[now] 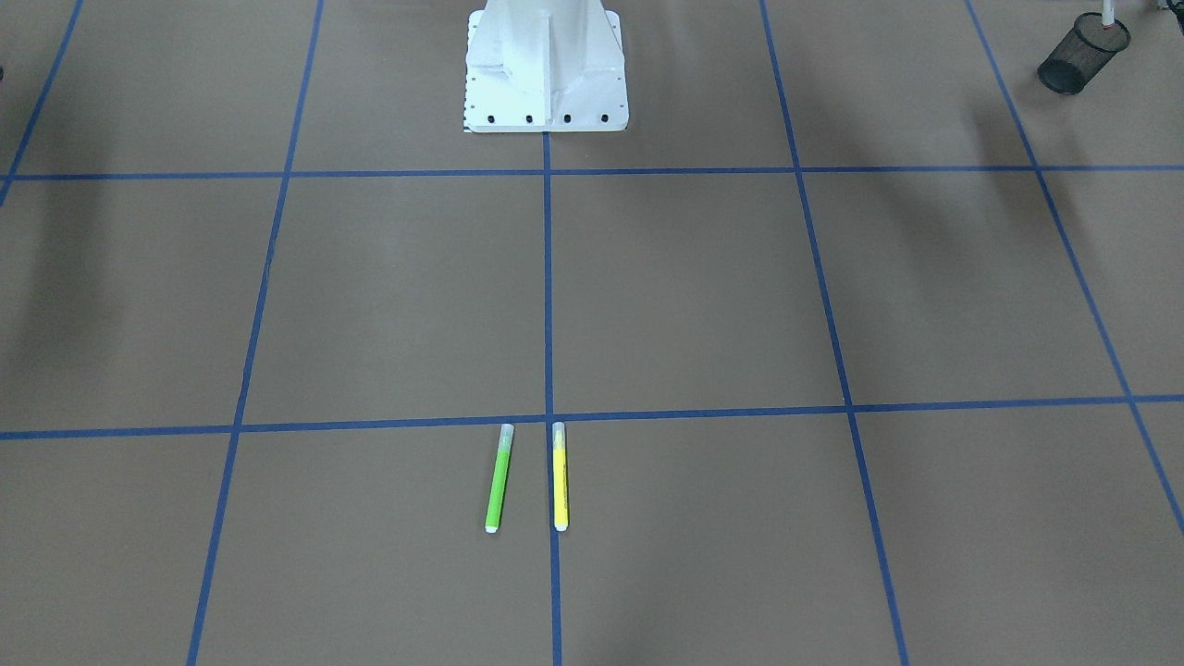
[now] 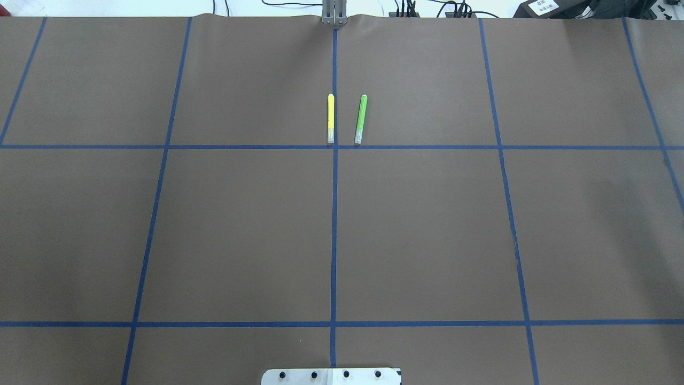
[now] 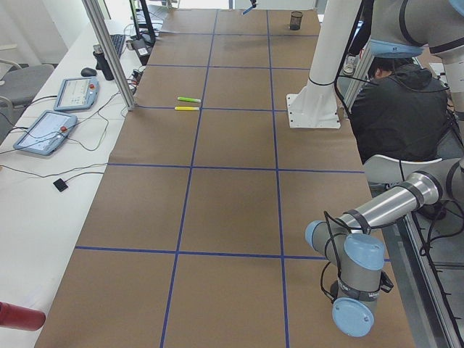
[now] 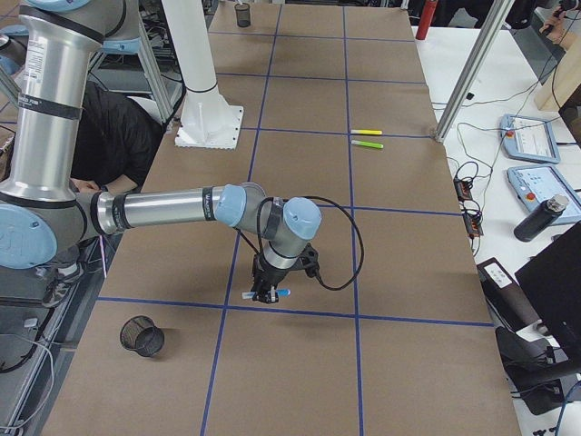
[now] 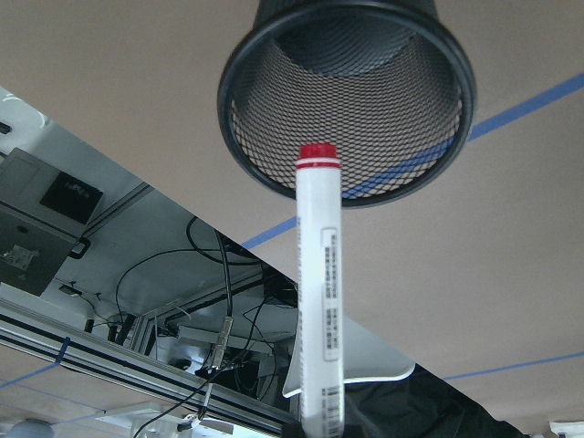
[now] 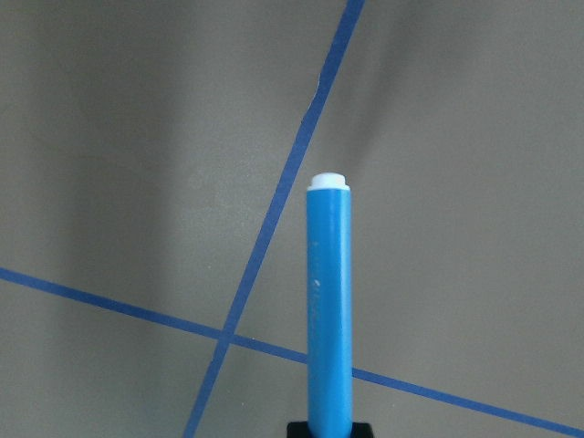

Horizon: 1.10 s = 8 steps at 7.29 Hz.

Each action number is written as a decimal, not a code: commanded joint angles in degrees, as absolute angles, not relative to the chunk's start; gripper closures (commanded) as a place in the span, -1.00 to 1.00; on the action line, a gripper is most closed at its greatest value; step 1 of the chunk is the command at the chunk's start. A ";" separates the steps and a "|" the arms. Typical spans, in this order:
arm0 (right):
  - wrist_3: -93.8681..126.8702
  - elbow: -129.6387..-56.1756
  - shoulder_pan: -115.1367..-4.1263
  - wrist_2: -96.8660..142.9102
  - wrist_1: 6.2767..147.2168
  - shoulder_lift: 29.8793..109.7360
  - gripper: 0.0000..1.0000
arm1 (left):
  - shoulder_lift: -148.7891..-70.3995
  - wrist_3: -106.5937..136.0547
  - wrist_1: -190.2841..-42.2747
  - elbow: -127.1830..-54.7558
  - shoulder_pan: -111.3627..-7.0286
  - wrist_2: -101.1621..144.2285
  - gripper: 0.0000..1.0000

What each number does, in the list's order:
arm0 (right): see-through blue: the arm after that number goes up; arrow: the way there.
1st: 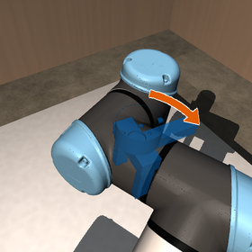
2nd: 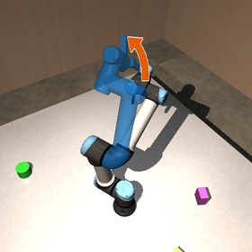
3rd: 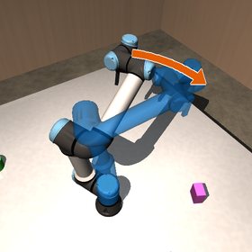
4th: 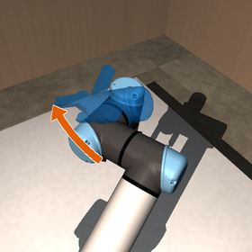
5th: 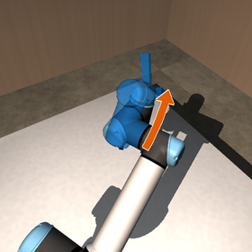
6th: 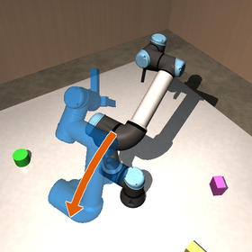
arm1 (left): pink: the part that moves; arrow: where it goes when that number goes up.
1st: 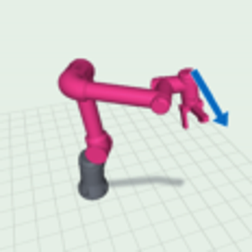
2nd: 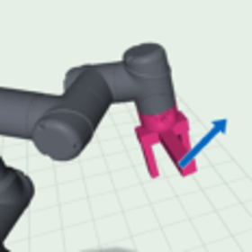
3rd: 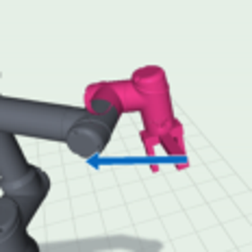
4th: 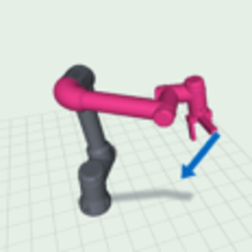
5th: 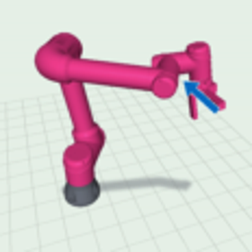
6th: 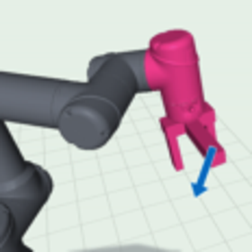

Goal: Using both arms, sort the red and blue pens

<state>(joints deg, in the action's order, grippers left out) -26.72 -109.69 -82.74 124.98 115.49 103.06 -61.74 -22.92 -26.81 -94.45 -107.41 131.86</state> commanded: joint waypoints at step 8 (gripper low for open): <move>-27.86 -111.97 -85.86 124.63 126.19 106.43 1.00 | -71.87 -22.59 -27.07 -109.74 -107.40 133.33 -1.00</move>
